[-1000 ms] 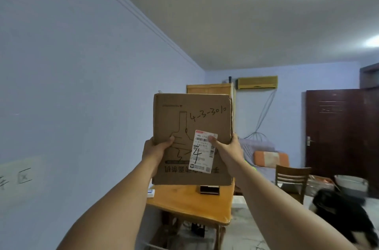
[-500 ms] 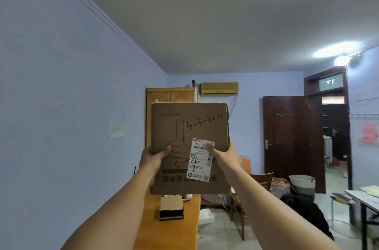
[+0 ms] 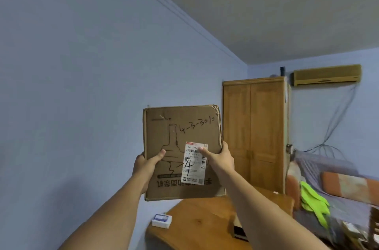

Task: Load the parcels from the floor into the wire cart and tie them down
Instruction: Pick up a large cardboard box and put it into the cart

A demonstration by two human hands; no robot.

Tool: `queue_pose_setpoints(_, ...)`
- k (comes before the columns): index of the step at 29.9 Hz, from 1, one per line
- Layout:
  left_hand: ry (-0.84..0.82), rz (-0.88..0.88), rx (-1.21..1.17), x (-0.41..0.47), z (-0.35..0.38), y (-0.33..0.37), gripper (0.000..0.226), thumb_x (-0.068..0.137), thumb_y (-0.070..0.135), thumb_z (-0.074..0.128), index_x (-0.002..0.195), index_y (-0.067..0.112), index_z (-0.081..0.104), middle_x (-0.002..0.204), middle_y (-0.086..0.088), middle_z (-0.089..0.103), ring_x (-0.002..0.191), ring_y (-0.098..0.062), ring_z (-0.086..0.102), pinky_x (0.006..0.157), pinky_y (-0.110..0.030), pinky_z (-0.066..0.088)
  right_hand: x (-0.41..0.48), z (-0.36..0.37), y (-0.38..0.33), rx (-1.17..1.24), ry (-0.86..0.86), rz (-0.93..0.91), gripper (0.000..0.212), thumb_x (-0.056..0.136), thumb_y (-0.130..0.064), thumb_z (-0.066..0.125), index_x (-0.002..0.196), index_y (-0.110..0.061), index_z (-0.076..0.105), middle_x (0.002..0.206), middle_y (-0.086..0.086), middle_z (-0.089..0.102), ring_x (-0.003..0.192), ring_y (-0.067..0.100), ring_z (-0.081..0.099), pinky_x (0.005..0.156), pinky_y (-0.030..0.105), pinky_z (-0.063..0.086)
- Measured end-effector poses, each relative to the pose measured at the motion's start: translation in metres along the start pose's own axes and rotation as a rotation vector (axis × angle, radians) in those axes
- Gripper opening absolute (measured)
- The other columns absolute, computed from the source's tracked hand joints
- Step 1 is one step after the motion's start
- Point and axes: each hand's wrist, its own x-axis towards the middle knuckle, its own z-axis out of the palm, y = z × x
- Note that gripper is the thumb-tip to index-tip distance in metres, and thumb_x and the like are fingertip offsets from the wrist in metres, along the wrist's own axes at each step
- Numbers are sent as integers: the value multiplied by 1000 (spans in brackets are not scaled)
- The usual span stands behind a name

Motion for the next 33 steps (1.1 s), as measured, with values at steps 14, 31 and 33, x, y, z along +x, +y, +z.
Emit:
queue_pose_setpoints(14,623,-56,52,-57,-241,-57,51,76,43,90,118,22,69,100,-4,81,94,-29,78,85,-56,62,-43,284,30,148,-745,62,99,60,-70,85,142,-33,44,122,-7,67,112,24,64,100,51,53)
queue_pose_setpoints(31,823,-504,-14,-185,-396,-349,70,71,49,90,129,22,62,111,-6,79,99,-29,77,90,-57,60,-250,455,264,-104,-1107,360,81,75,-52,87,138,-25,45,121,-1,68,104,24,65,82,39,54)
queue_pose_setpoints(33,834,-572,-57,-195,-407,-391,64,71,46,91,124,23,65,113,-9,78,99,-31,77,90,-57,60,-273,470,303,-152,-1131,399,78,76,-51,87,136,-24,45,120,-3,67,100,21,63,79,35,51)
